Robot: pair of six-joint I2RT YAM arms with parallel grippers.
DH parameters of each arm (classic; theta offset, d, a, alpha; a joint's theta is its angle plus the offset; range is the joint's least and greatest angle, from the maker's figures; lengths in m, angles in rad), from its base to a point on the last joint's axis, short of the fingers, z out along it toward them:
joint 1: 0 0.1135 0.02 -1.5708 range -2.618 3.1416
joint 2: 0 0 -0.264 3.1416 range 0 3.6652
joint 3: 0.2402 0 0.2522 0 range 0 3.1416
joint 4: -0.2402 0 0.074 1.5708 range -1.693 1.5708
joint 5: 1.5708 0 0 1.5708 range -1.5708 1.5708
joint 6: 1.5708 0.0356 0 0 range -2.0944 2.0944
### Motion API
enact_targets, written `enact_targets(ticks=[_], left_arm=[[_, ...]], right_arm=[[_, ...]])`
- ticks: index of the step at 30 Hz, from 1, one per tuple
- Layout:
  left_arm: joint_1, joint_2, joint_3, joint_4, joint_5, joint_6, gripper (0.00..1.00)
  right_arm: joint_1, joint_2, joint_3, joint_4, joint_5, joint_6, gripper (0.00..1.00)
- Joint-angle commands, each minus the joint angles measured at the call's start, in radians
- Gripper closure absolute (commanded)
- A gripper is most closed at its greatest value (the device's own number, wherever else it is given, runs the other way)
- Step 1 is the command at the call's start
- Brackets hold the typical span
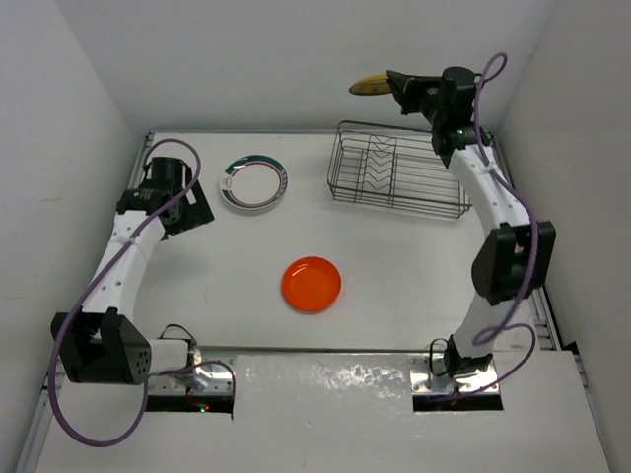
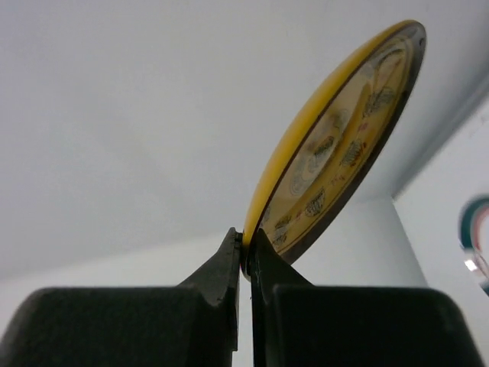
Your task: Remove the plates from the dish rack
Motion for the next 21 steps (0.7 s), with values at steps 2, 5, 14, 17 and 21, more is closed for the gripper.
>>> enact_targets(ticks=[2, 5, 14, 17, 21], left_arm=[[-0.008, -0.043, 0.086, 0.014, -0.119, -0.047, 0.0], [-0.004, -0.039, 0.115, 0.008, -0.185, -0.071, 0.0], [-0.004, -0.01, 0.108, 0.016, -0.231, -0.091, 0.0], [-0.004, -0.006, 0.077, 0.02, -0.228, -0.108, 0.0], [-0.004, -0.006, 0.037, 0.045, -0.215, -0.124, 0.0]], right_arm=[[0.129, -0.234, -0.16, -0.065, -0.168, -0.199, 1.0], [0.25, -0.388, -0.273, -0.255, -0.125, -0.344, 1.0], [0.62, -0.61, -0.467, -0.702, 0.16, -0.552, 1.0], [0.685, -0.559, -0.491, -0.706, 0.139, -0.631, 1.0], [0.781, -0.449, -0.462, -0.702, 0.088, -0.723, 1.0]])
